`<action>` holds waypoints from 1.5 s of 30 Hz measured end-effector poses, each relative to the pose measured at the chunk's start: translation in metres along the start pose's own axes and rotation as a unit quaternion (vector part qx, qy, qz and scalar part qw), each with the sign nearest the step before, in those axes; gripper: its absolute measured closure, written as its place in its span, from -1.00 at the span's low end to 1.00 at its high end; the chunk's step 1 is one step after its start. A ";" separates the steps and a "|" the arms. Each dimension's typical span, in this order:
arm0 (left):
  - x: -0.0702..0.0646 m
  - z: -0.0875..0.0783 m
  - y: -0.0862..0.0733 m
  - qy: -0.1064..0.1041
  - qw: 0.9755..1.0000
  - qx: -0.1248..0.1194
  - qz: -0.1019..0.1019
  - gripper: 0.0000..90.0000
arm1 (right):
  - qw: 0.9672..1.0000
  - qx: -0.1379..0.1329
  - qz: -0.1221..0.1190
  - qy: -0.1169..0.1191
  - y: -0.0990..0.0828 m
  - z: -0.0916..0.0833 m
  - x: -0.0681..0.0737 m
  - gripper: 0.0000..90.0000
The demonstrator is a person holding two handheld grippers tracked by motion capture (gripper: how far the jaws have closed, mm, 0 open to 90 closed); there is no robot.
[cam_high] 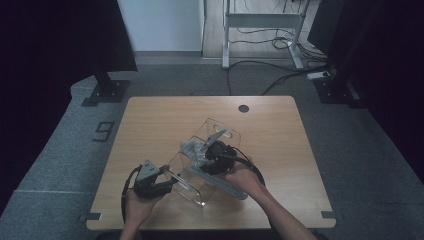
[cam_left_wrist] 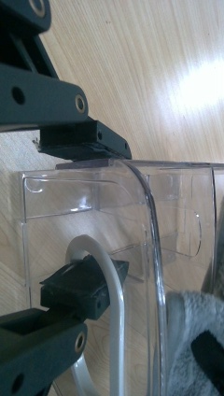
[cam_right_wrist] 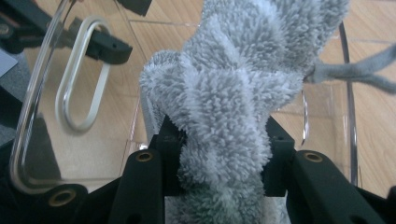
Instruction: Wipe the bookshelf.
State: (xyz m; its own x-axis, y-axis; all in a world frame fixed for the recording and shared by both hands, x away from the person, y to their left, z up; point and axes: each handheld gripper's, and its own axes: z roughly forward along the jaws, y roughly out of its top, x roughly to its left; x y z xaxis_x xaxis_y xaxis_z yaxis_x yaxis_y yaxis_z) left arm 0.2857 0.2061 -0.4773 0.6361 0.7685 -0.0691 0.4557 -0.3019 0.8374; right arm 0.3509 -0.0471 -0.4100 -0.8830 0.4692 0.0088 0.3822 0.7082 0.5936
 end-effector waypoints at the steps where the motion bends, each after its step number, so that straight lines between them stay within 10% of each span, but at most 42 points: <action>1: 0.000 0.000 0.000 0.000 1.000 0.000 0.000 -0.05 | 1.000 -0.001 0.001 0.001 -0.003 -0.001 0.000 0.33; 27: 0.000 0.000 0.000 0.001 1.000 0.000 -0.002 -0.05 | 1.000 -0.002 0.020 0.013 -0.046 -0.008 -0.002 0.32; 45: -0.001 0.001 0.000 0.003 1.000 -0.001 -0.003 -0.05 | 0.999 0.022 0.028 0.011 -0.065 0.018 -0.002 0.32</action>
State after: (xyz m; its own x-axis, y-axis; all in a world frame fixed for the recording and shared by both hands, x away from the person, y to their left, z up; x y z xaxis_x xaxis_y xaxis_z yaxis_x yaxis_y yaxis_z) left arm 0.2854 0.2048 -0.4776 0.6292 0.7741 -0.0700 0.4574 -0.2959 0.8386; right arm 0.3325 -0.0845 -0.4636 -0.8655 0.4975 0.0584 0.4425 0.7045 0.5549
